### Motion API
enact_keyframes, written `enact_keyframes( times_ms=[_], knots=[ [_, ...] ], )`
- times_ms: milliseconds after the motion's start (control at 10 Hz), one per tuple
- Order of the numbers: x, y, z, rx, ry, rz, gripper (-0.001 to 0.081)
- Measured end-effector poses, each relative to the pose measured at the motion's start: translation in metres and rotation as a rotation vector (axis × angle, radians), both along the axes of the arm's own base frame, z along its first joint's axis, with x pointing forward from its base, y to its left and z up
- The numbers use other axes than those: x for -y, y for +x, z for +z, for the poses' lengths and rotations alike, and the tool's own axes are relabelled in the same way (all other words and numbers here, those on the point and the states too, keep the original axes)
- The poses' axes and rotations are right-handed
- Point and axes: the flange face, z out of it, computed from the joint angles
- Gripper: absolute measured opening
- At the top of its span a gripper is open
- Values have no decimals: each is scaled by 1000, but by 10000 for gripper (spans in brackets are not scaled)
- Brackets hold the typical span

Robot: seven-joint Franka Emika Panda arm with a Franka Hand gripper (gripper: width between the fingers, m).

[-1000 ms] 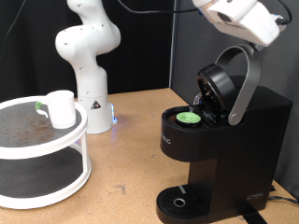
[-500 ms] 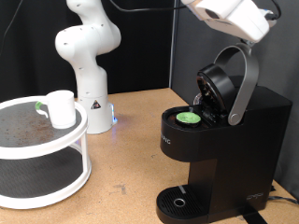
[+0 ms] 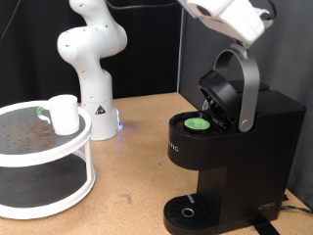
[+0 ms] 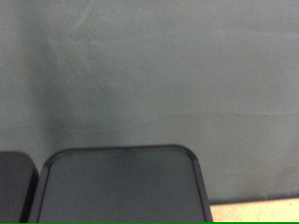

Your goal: Make a cup of coffee with the keurig machine

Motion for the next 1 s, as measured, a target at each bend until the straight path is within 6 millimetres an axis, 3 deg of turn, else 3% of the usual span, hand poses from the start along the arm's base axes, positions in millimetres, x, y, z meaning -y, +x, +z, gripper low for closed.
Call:
enact_keyframes(
  times_ms=[500, 1000],
  knots=[
    [58, -5, -6, 26, -120, 21, 3],
    [106, -13, -55, 12, -196, 25, 3]
  ],
)
